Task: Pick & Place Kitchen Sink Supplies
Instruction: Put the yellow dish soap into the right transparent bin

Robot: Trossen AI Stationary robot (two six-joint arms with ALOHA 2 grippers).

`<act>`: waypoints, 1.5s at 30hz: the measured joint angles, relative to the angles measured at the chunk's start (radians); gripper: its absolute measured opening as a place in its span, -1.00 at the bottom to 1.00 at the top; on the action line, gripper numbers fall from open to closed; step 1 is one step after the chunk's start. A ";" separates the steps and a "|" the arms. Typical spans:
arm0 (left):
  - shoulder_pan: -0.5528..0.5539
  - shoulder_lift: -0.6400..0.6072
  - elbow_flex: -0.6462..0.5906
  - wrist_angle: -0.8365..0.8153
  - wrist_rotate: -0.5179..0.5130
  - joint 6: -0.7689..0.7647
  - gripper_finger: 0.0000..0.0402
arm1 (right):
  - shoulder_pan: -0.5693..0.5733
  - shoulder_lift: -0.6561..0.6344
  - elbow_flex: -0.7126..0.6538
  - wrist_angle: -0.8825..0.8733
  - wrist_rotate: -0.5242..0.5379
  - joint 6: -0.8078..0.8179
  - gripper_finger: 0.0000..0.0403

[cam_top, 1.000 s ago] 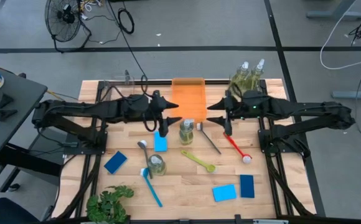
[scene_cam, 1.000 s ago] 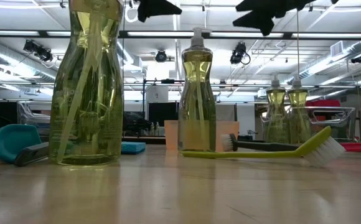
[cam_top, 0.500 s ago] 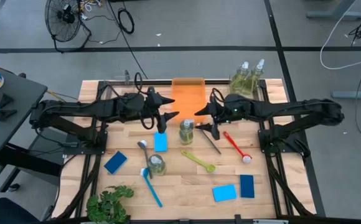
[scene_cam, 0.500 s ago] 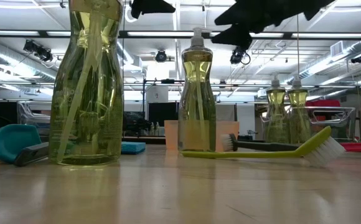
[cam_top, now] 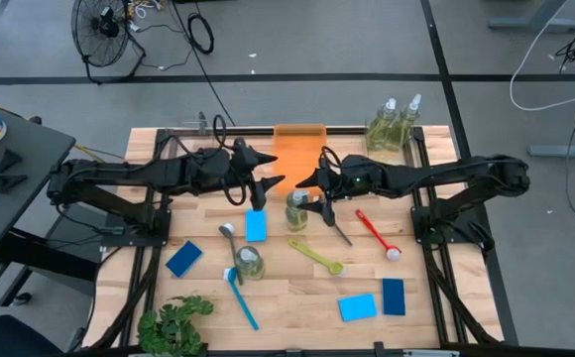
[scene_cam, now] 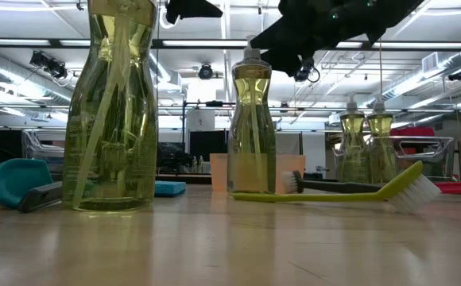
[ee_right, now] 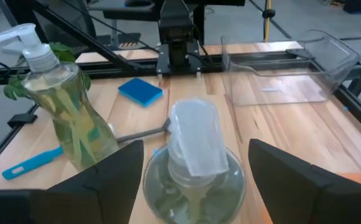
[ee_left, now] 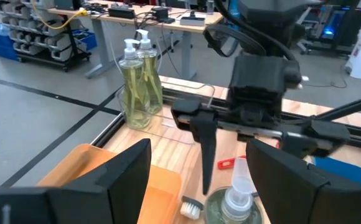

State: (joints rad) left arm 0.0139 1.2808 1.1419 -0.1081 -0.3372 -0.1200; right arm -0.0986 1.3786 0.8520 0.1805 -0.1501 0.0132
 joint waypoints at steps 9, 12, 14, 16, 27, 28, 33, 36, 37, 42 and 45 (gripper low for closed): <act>0.000 0.000 0.000 0.000 -0.007 0.001 0.33 | 0.000 0.039 0.000 0.064 0.001 -0.002 0.43; 0.000 0.000 0.000 -0.001 -0.026 0.000 0.33 | 0.000 0.039 0.000 0.066 0.000 0.004 0.35; 0.001 0.000 0.000 -0.001 -0.027 0.000 0.33 | 0.000 0.039 0.000 0.067 0.000 0.004 0.26; 0.002 0.000 0.000 -0.001 -0.027 0.000 0.33 | 0.000 0.039 0.000 0.066 0.000 0.004 0.15; 0.002 0.000 0.000 -0.001 -0.037 -0.032 0.33 | 0.000 0.037 0.000 0.070 0.004 0.020 -0.52; 0.002 0.000 0.000 -0.001 -0.037 -0.033 0.33 | 0.000 0.036 0.000 0.070 0.006 0.025 -0.52; 0.002 0.000 -0.001 -0.001 -0.037 -0.033 0.33 | 0.001 0.014 -0.002 0.056 0.006 0.032 -0.52; 0.002 0.000 -0.001 0.000 -0.037 -0.034 0.33 | 0.007 -0.027 -0.003 0.045 0.035 0.034 -0.52; 0.002 0.000 -0.001 0.002 -0.037 -0.034 0.33 | 0.010 -0.046 -0.003 0.045 0.054 0.033 -0.52; 0.002 0.000 -0.001 0.002 -0.041 -0.034 0.33 | 0.029 -0.165 -0.002 0.000 0.164 0.036 -0.52; 0.002 0.000 -0.001 0.002 -0.042 -0.034 0.33 | 0.045 -0.250 -0.002 -0.058 0.248 0.073 -0.52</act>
State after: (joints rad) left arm 0.0155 1.2812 1.1408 -0.1059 -0.3790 -0.1539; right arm -0.0540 1.1282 0.8497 0.1226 0.0975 0.0863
